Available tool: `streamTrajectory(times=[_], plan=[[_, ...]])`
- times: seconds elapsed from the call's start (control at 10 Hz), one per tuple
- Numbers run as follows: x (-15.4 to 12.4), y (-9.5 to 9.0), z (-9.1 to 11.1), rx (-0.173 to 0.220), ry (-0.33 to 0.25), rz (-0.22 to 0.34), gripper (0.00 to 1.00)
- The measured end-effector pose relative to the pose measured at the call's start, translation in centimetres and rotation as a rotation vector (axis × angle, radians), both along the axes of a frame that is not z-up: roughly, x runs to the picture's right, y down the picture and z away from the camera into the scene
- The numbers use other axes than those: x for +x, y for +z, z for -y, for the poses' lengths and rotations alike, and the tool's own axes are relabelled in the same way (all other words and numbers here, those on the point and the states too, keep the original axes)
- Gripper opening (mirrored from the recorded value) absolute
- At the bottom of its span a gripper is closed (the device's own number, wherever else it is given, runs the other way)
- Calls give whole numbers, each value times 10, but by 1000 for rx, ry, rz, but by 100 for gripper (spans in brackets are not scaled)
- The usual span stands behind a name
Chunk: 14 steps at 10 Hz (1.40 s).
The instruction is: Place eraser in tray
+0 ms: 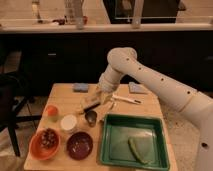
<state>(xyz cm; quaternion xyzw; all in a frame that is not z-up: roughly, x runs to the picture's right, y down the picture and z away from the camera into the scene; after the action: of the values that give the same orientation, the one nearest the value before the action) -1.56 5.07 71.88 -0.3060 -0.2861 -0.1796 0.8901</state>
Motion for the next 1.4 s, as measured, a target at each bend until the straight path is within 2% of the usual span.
streamTrajectory(times=[0.3,0.5,1.4], plan=[[17,-7,-22,-25,1,-12,0],[33,-9,-32,-35,27,-28,0],[35,-9,-34,-37,34,-29,0]])
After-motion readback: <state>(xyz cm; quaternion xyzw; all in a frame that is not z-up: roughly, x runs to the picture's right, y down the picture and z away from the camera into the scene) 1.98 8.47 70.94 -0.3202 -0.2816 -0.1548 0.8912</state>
